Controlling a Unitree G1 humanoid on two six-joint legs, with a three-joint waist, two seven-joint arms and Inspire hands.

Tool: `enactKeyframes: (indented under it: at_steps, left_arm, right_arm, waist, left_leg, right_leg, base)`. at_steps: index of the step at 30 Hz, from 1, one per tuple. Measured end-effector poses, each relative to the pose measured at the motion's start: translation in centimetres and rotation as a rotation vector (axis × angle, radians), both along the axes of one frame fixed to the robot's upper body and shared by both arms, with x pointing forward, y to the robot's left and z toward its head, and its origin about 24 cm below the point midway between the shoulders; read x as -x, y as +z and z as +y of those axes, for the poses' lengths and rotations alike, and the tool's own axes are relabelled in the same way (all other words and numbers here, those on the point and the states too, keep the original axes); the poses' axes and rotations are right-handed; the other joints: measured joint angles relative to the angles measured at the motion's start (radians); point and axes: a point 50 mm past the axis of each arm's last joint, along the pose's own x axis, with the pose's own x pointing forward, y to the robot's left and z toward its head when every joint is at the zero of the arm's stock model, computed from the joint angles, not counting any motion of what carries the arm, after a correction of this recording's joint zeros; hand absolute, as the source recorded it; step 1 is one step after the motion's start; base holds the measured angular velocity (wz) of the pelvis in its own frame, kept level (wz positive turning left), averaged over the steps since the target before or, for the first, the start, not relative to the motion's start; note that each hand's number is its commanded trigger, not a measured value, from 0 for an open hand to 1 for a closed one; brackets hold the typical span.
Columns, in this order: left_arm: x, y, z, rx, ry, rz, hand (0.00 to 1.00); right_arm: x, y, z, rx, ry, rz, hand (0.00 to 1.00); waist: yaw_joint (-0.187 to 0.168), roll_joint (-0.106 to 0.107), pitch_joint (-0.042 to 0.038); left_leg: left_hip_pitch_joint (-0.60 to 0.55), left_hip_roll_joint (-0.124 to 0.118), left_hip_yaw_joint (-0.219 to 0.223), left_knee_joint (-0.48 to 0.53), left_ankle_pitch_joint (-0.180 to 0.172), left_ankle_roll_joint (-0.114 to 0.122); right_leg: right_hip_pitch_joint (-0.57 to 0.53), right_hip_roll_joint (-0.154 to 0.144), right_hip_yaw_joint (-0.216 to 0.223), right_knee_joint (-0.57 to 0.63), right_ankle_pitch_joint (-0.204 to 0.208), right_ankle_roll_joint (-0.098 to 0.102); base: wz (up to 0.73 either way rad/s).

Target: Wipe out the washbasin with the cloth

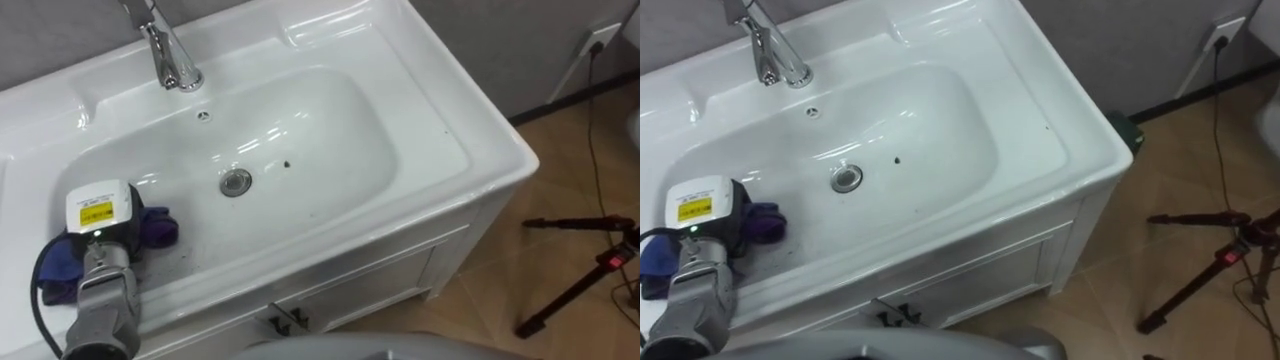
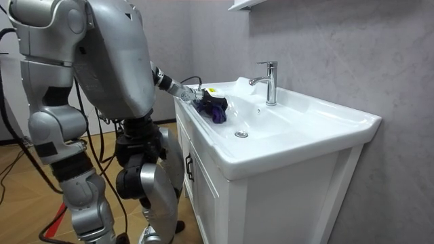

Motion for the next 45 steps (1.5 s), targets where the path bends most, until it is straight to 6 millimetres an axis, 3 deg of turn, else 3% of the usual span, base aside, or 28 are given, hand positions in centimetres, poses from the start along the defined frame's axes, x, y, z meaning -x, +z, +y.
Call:
enactKeyframes:
  at_steps: [10, 24, 28, 32, 38, 45]
  left_arm:
    - [-0.8, 0.3, 0.0, 0.022, 0.014, -0.019, 1.00]
    - [-2.6, 0.9, -0.3, 0.277, 0.142, -0.061, 1.00]
    - [-3.9, 0.7, -1.6, 0.433, 0.200, -0.084, 1.00]
    - [-5.0, 0.3, -3.0, 0.556, 0.236, -0.104, 1.00]
    - [-5.5, 0.2, -3.4, 0.679, 0.290, -0.099, 1.00]
    - [-6.1, 0.2, -4.0, 0.748, 0.300, -0.075, 1.00]
  right_arm:
    - [-0.4, -0.1, 0.2, -0.017, -0.026, -0.029, 0.00]
    - [-0.7, -0.5, 1.4, -0.062, 0.055, -0.023, 0.00]
    - [-0.8, -0.9, 2.3, -0.085, 0.101, 0.010, 0.00]
    - [0.0, -1.2, 3.0, -0.103, 0.107, 0.036, 0.00]
    - [1.4, -1.5, 4.0, -0.117, 0.091, 0.102, 0.00]
    - [2.3, -1.7, 4.6, -0.136, 0.071, 0.152, 0.00]
  waist:
    - [0.000, -0.009, 0.0059]
    - [-0.009, -0.015, 0.0088]
    - [-0.011, -0.033, 0.0160]
    - [-0.018, -0.062, 0.0121]
    - [-0.058, -0.076, 0.0133]
    - [-0.082, -0.087, 0.0172]
  left_leg:
    - [-0.011, 0.003, 0.000, 0.019, 0.000, 0.000]
    - [-0.029, -0.007, -0.027, 0.020, 0.000, 0.000]
    - [-0.029, -0.006, -0.022, 0.020, 0.000, 0.000]
    - [-0.022, -0.002, 0.009, 0.029, 0.000, 0.000]
    - [-0.006, 0.001, 0.037, 0.036, -0.004, 0.005]
    - [-0.001, 0.025, 0.058, 0.084, -0.024, 0.002]
  right_leg:
    - [0.001, -0.001, -0.008, 0.002, 0.000, 0.000]
    - [0.000, -0.012, -0.031, 0.019, -0.002, 0.003]
    - [-0.001, -0.013, -0.031, 0.022, -0.003, 0.006]
    - [0.002, -0.013, -0.027, 0.023, -0.003, 0.011]
    - [0.008, -0.016, -0.015, 0.026, 0.000, 0.017]
    - [0.020, -0.003, 0.033, 0.032, 0.002, 0.022]
  base:
    - [0.02]
    - [0.06]
    - [0.05]
    - [0.04]
    - [-0.08]
    - [-0.20]
